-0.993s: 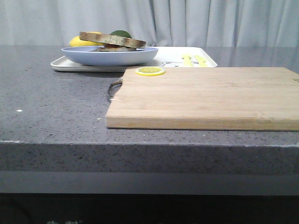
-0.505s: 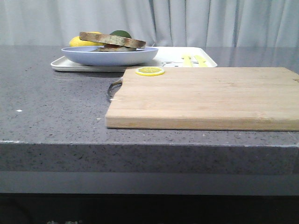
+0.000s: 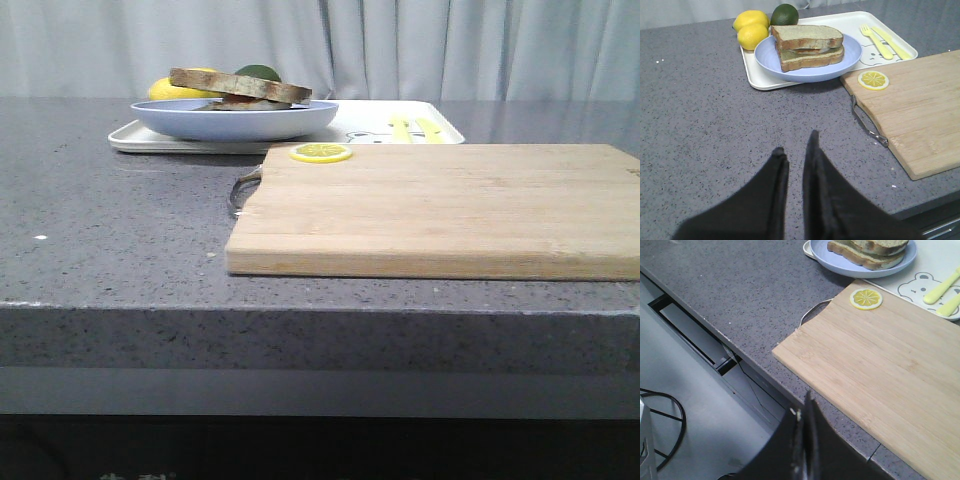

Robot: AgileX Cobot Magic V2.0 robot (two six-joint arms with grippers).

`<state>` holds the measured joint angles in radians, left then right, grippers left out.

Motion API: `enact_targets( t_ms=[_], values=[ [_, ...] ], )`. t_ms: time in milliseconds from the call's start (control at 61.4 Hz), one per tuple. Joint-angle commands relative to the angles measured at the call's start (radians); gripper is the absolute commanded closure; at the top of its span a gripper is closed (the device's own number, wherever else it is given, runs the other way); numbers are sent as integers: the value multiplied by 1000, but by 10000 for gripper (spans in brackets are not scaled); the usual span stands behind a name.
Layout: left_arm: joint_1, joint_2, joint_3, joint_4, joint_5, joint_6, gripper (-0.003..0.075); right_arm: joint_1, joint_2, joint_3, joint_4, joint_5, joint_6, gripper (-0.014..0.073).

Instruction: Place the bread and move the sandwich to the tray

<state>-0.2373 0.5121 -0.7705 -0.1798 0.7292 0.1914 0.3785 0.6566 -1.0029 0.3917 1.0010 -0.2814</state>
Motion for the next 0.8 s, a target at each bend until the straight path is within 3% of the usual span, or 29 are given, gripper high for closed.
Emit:
enact_targets(
  t_ms=[0, 602, 782],
  values=[
    [-6, 4, -25, -8, -87, -1, 741, -6, 2, -19, 20, -63, -2, 662],
    [-6, -33, 0, -12, -103, -1, 741, -6, 2, -19, 21, -65, -2, 662],
    [88, -179, 89, -7, -136, -1, 741, -6, 2, -19, 21, -64, -2, 662]
  ],
)
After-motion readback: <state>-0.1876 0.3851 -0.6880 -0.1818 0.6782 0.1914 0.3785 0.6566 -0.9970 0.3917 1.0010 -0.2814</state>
